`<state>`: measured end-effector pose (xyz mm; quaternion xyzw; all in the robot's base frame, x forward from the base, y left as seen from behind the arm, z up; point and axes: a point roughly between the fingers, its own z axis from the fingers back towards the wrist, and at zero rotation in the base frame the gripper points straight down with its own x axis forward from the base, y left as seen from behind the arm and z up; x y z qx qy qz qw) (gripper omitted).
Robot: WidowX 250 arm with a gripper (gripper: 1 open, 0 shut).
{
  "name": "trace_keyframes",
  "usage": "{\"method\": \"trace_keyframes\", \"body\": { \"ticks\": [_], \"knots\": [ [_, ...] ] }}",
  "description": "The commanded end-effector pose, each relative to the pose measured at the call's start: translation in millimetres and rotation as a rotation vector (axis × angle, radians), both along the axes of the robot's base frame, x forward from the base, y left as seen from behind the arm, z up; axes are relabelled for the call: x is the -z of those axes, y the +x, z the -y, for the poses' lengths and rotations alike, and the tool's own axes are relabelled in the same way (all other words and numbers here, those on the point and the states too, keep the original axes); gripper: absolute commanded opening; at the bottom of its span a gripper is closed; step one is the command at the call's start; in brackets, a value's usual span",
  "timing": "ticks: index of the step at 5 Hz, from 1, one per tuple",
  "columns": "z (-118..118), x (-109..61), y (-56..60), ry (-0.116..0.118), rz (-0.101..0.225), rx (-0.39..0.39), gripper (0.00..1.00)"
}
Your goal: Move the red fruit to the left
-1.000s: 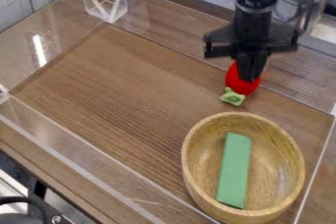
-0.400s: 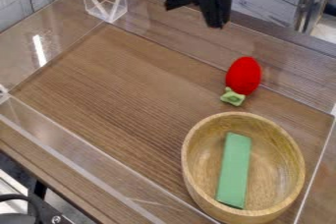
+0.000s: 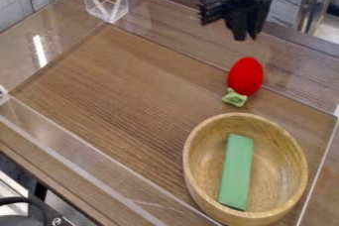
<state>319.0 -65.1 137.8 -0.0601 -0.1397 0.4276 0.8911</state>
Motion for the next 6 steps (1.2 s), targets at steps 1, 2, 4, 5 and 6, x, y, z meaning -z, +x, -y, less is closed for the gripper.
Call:
{"method": "trace_keyframes", "body": {
  "ticks": [1, 2, 4, 5, 6],
  "knots": [
    [11, -5.4, 6.1, 0.006, 0.036, -0.063, 1.00],
    [7, 1.0, 5.1, 0.018, 0.018, -0.124, 1.00],
    [7, 16.6, 9.9, 0.055, -0.013, -0.173, 1.00],
    [12, 26.3, 16.0, 0.074, -0.028, -0.156, 1.00],
    [5, 49.2, 9.5, 0.093, -0.040, -0.127, 1.00]
  ]
}}
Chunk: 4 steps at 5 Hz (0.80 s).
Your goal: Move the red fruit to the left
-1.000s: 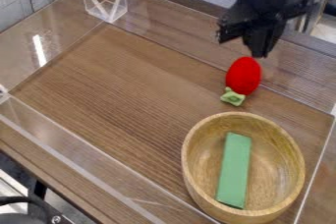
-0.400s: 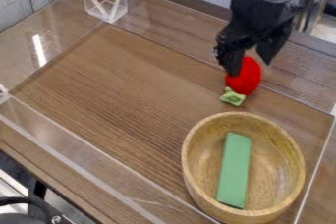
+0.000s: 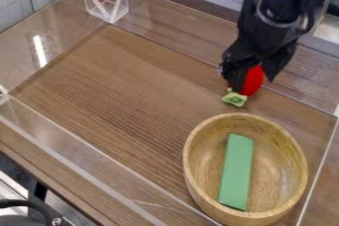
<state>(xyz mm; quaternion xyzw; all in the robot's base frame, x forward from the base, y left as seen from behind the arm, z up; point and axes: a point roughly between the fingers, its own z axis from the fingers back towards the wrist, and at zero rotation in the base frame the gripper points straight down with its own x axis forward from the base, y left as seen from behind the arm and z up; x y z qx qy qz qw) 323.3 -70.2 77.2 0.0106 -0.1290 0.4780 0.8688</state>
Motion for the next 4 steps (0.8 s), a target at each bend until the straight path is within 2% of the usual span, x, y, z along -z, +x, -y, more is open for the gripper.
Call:
{"method": "trace_keyframes", "body": {
  "ticks": [1, 2, 3, 4],
  "knots": [
    [-8, -8.8, 0.3, -0.023, 0.037, 0.034, 0.00],
    [-21, -29.2, -2.2, -0.070, 0.059, -0.069, 0.00],
    [-43, -53.1, -6.4, -0.135, 0.079, -0.150, 0.00],
    [-68, -67.7, -10.4, -0.175, 0.096, -0.165, 0.00]
  ]
}}
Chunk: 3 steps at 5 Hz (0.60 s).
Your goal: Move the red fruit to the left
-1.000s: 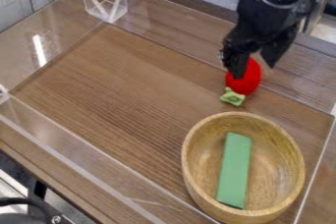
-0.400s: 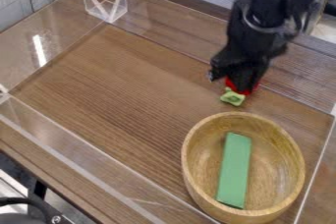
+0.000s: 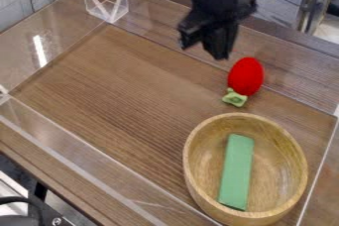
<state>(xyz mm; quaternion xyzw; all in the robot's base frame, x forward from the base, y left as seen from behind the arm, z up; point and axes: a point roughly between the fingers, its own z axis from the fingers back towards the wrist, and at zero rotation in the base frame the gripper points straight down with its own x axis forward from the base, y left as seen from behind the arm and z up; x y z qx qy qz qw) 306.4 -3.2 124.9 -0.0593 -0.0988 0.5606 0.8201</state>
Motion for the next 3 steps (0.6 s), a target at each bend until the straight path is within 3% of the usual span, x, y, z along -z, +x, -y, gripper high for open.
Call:
{"method": "trace_keyframes", "body": {
  "ticks": [1, 3],
  "knots": [
    [-4, -22.7, 12.4, -0.021, 0.080, -0.077, 0.00],
    [6, -28.7, 9.4, -0.005, 0.051, -0.204, 0.00]
  ]
}}
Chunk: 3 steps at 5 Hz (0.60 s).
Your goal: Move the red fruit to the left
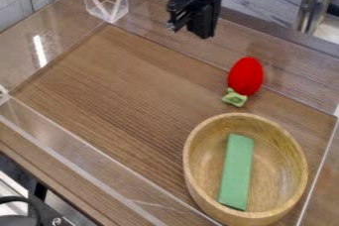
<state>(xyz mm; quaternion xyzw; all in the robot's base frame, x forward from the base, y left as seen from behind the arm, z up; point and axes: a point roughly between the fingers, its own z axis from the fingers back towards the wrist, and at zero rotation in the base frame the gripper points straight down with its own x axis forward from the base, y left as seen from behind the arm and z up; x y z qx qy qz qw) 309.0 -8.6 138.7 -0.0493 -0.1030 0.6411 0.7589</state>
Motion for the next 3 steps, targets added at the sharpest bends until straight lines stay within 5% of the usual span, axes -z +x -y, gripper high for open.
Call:
{"method": "trace_keyframes", "body": {
  "ticks": [1, 2, 3],
  "knots": [
    [15, -3.3, 15.5, 0.013, 0.040, -0.059, 0.00],
    [28, 16.7, 25.9, 0.029, 0.032, -0.066, 1.00],
    [46, 38.4, 35.2, 0.041, 0.028, -0.055, 1.00]
  ]
}}
